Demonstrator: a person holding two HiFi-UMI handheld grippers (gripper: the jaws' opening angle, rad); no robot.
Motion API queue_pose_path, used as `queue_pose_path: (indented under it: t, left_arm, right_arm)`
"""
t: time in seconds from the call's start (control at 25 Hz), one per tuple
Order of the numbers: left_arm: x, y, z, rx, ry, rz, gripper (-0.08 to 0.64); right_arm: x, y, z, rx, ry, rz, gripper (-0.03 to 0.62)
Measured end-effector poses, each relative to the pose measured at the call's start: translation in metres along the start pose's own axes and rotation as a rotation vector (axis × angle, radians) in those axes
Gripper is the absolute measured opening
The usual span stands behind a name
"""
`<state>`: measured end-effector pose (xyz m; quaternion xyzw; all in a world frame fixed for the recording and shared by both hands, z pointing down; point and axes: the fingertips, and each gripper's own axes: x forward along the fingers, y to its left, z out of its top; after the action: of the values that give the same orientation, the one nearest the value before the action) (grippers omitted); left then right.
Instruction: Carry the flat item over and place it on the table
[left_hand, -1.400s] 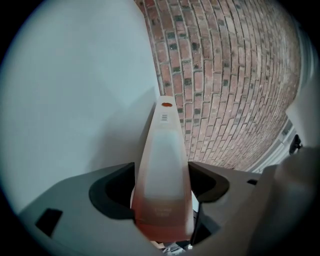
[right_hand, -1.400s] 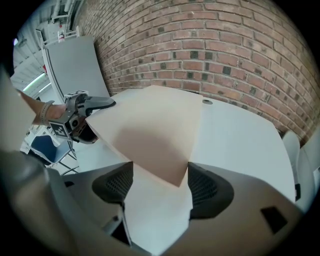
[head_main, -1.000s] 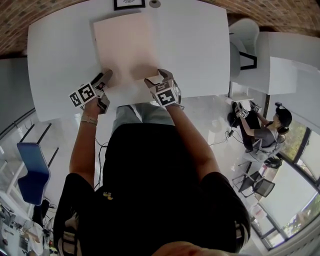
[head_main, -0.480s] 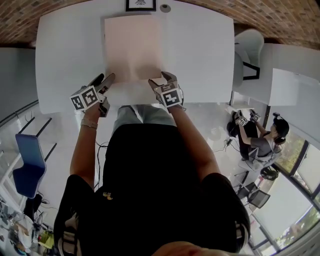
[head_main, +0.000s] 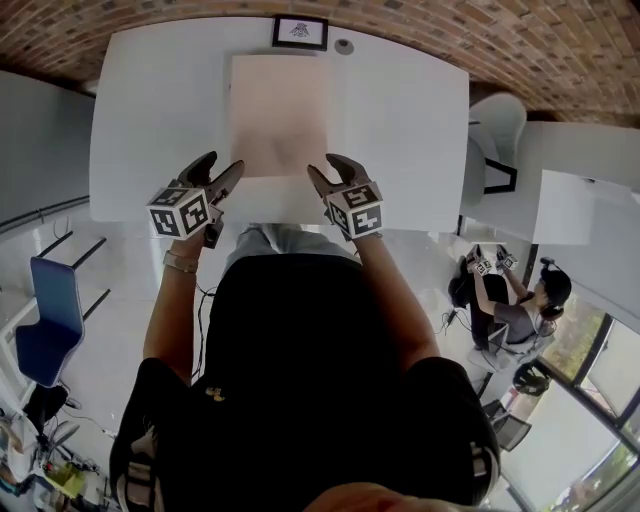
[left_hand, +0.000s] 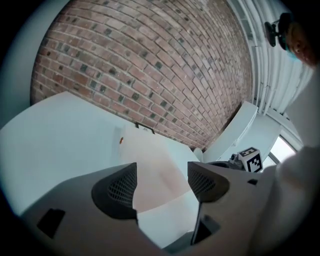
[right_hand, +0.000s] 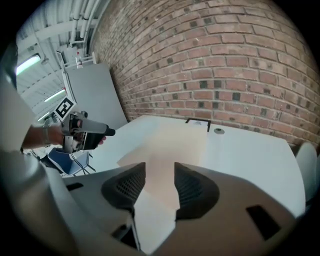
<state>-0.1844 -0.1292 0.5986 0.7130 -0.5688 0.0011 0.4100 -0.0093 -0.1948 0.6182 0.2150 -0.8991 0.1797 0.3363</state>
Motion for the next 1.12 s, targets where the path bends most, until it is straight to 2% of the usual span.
queue_pose_path:
  t: [0.12, 0.28, 0.56, 0.88, 1.0, 1.12]
  left_arm:
    - [-0.011, -0.021, 0.02, 0.084, -0.038, 0.01, 0.3]
    - [-0.033, -0.051, 0.049, 0.139, -0.136, 0.02, 0.211]
    - [-0.071, -0.1, 0.08, 0.242, -0.258, 0.015, 0.005]
    - [-0.103, -0.14, 0.091, 0.291, -0.299, -0.001, 0.003]
    - [-0.115, -0.156, 0.098, 0.315, -0.35, -0.024, 0.003]
    - [-0.124, -0.166, 0.101, 0.299, -0.395, -0.043, 0.003]
  right_arm:
    - [-0.014, 0.015, 0.028, -0.029, -0.067, 0.038, 0.124]
    - [-0.037, 0.029, 0.064, -0.068, -0.154, 0.073, 0.041]
    - [-0.082, 0.054, 0.113, -0.132, -0.299, 0.148, 0.021]
    - [-0.129, 0.075, 0.146, -0.192, -0.426, 0.207, 0.021]
    - [-0.141, 0.082, 0.155, -0.196, -0.46, 0.228, 0.021]
    - [-0.149, 0.089, 0.16, -0.209, -0.481, 0.24, 0.023]
